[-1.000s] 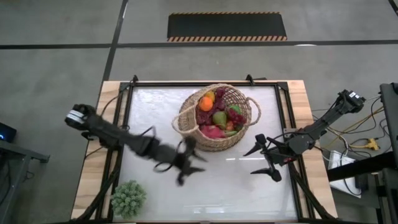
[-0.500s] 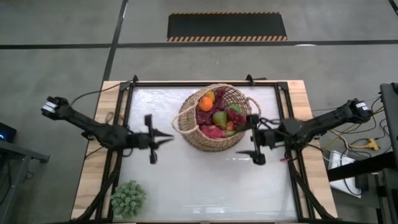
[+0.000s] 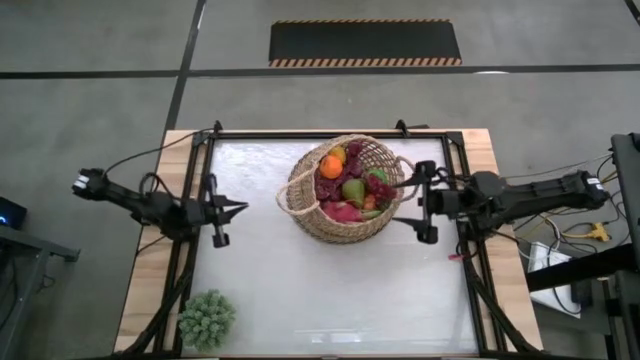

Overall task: Build produce basket
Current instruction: Return to Home Position

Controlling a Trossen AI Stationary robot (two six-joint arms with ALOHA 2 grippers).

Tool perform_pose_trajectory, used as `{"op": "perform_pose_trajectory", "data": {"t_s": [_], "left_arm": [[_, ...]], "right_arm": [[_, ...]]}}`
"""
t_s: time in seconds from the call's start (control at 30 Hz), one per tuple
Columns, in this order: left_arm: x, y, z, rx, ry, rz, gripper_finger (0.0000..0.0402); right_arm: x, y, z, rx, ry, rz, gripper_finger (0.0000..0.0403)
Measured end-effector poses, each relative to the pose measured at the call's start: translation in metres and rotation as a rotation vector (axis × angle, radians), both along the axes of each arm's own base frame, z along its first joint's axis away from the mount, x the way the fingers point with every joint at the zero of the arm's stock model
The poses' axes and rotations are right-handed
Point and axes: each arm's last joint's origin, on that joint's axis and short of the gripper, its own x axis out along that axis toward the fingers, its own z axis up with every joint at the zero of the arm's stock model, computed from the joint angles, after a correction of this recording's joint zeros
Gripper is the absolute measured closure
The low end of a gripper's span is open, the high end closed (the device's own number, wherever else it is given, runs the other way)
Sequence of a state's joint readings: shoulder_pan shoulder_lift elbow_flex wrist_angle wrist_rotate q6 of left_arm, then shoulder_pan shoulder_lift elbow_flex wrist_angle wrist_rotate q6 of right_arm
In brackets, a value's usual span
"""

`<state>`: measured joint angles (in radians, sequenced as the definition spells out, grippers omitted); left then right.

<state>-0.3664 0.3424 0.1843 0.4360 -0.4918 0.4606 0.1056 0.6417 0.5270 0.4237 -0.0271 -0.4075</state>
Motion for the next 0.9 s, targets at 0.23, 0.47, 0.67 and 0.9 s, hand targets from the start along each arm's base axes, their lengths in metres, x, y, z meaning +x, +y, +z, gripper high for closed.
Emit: {"op": "perform_pose_trajectory", "data": {"t_s": [0.23, 0.47, 0.67, 0.9], "left_arm": [[-0.015, 0.006, -0.023, -0.037, -0.059, 0.014, 0.0401], [-0.021, 0.010, -0.040, -0.080, -0.067, 0.053, 0.0402], [-0.020, 0.010, -0.043, -0.101, -0.044, 0.047, 0.0401], [-0.018, 0.009, -0.046, -0.104, -0.012, 0.045, 0.0401]], "right_arm": [[-0.043, -0.008, 0.007, 0.013, -0.080, -0.027, 0.0076], [-0.079, -0.012, -0.004, 0.025, -0.188, -0.040, 0.0076], [-0.097, -0.014, -0.022, 0.029, -0.261, -0.043, 0.0076], [-0.105, -0.014, -0.051, -0.008, -0.420, -0.069, 0.0076]]}}
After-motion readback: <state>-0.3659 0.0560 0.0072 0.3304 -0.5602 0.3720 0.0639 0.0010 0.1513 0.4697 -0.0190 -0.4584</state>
